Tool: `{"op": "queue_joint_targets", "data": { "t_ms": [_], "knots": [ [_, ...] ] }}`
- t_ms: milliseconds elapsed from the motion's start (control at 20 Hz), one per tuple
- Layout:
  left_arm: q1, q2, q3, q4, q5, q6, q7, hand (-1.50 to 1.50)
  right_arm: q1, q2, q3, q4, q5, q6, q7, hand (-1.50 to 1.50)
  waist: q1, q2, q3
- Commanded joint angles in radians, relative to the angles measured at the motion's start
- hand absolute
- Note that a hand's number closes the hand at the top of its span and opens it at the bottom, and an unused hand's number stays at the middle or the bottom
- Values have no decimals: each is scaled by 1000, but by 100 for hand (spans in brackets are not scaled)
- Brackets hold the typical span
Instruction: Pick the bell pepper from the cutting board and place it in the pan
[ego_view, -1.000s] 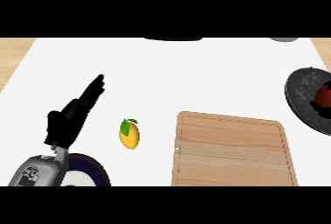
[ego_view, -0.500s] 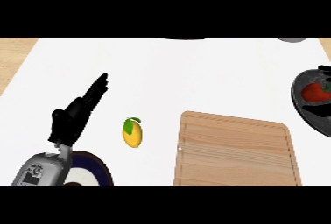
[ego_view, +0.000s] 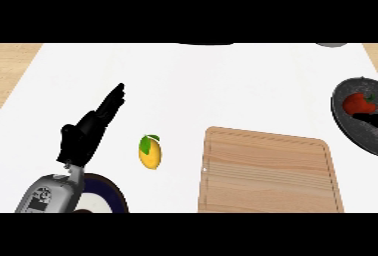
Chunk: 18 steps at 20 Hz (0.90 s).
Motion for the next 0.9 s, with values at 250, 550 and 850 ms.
{"op": "queue_joint_targets", "data": {
  "t_ms": [250, 550, 850],
  "knots": [
    [30, 19, 35, 15, 14, -18, -37, 0, 109, -125, -68, 20, -68, 362, -125, -150, -13, -3, 0],
    [9, 11, 28, -3, 3, -7, 6, 0, 211, -139, -88, -24, -87, 418, -267, -150, -30, -9, 2],
    [34, -3, 38, 14, 3, 1, -24, 0, 320, -109, -92, -53, -94, 446, -330, -150, -40, -14, 0]
  ]
}}
